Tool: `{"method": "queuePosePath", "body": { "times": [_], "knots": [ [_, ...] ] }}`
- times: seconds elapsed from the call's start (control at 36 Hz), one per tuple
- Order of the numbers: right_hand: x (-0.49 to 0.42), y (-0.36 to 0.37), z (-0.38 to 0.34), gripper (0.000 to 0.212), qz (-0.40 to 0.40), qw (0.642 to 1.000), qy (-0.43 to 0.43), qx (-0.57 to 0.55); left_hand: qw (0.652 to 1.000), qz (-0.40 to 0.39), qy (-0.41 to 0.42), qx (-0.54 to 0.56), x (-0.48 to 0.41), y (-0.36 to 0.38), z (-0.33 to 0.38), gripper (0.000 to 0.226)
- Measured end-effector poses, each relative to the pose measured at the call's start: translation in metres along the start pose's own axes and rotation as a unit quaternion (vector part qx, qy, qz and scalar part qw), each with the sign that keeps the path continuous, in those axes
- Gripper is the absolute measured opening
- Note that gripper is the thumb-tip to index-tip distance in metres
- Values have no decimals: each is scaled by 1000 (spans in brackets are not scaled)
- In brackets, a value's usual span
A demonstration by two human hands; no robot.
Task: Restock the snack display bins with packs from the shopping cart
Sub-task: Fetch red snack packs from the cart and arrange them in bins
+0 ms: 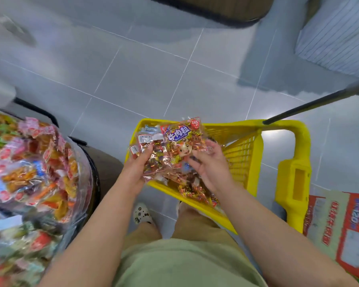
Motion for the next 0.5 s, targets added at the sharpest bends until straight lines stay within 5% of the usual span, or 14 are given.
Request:
{"method": "queuePosePath", "body": {
  "times": [0.17,0.31,0.42,0.5],
  "knots": [
    [5,66,28,54,-96,985,18,142,995,26,99,8,39,-41,26,12],
    [22,123,65,64,-200,953,12,229,989,87,122,12,72,-97,36,28],
    [37,164,98,62,-246,944,41,215,984,125,116,49,103,-150,38,68],
    [47,191,125,63,-252,943,104,190,980,154,113,65,130,-193,36,66]
  ]
}}
Point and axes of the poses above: each hand's wrist, its own x-axis away from the middle knuckle, its own y-axis out of the palm, z = x × y, the point moved 1 cm from there along -x, towards the middle knuckle, and after that the axes turned 10 degrees about -z, right-handed, at the moved point
